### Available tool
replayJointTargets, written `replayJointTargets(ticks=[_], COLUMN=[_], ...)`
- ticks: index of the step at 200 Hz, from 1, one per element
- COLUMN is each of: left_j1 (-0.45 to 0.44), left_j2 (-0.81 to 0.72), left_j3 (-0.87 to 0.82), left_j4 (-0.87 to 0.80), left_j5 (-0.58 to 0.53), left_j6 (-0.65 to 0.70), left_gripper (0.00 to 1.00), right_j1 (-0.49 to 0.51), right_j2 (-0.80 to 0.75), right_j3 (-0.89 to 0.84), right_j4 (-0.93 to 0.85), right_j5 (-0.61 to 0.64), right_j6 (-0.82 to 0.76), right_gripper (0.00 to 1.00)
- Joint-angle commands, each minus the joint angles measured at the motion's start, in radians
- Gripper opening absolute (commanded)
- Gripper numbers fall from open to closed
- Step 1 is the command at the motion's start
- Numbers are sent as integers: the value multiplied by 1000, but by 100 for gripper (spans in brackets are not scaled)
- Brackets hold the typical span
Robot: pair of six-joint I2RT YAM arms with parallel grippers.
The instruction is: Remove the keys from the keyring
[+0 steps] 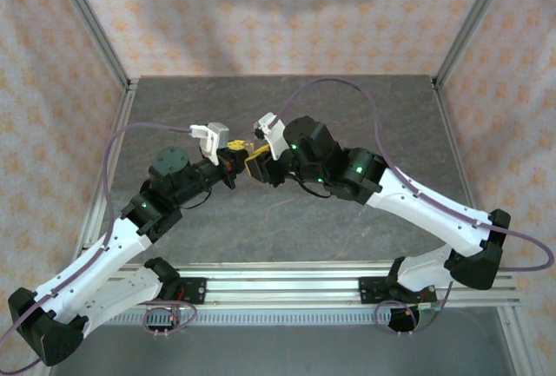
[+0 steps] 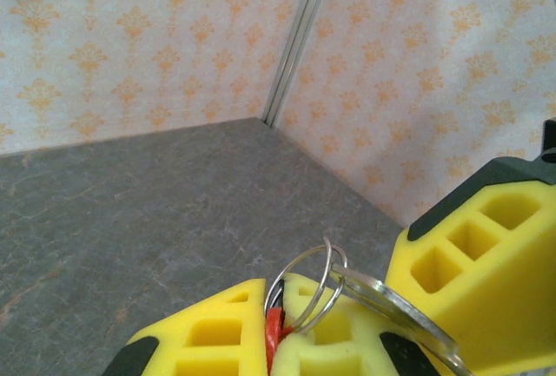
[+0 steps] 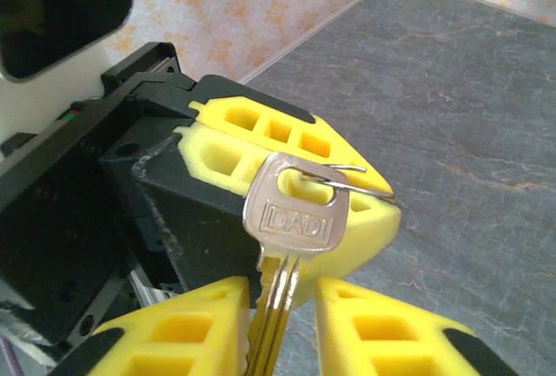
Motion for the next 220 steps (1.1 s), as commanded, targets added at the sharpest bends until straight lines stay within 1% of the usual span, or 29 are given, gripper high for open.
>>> replayJointTargets(ticks=[1,14,37,56,91,107,117,129,143,155,165,180,196,220], left_j1=[1,1,0,1,1,1,1,0,1,1,0,0,1,1], left_j2=[-8,-8,-11,-11,-12,-12,-14,-13,-14,-15,-15,-15,-15,-14], left_j3=[34,33,28,27,25,24,24,23,23,23,23,22,22,19], left_j4=[-10,-10,-8,-7,-6,-7,-7,-6,-6,-7,-9,-8,-6,-4], left_j5=[15,14,15,14,16,17,16,16,19,17,19,20,19,20], left_j6=[19,21,21,22,22,21,21,20,19,18,18,18,18,18], left_gripper=[0,0,0,0,0,0,0,0,0,0,0,0,0,0], right_j1=[-3,-4,-2,-2,9,17,22,27,35,40,44,49,51,52], right_j2=[0,-7,-18,-17,-18,-22,-24,-27,-29,-30,-30,-29,-29,-33], right_j3=[43,37,28,32,32,26,25,25,25,22,22,20,21,15], right_j4=[-12,-4,10,4,6,19,23,28,34,39,42,45,45,59], right_j5=[39,44,62,71,108,126,131,143,158,160,167,171,177,186], right_j6=[-20,-24,-26,-27,-40,-48,-55,-64,-73,-80,-87,-93,-95,-106], right_gripper=[22,19,19,26,30,29,23,22,22,27,27,22,21,12])
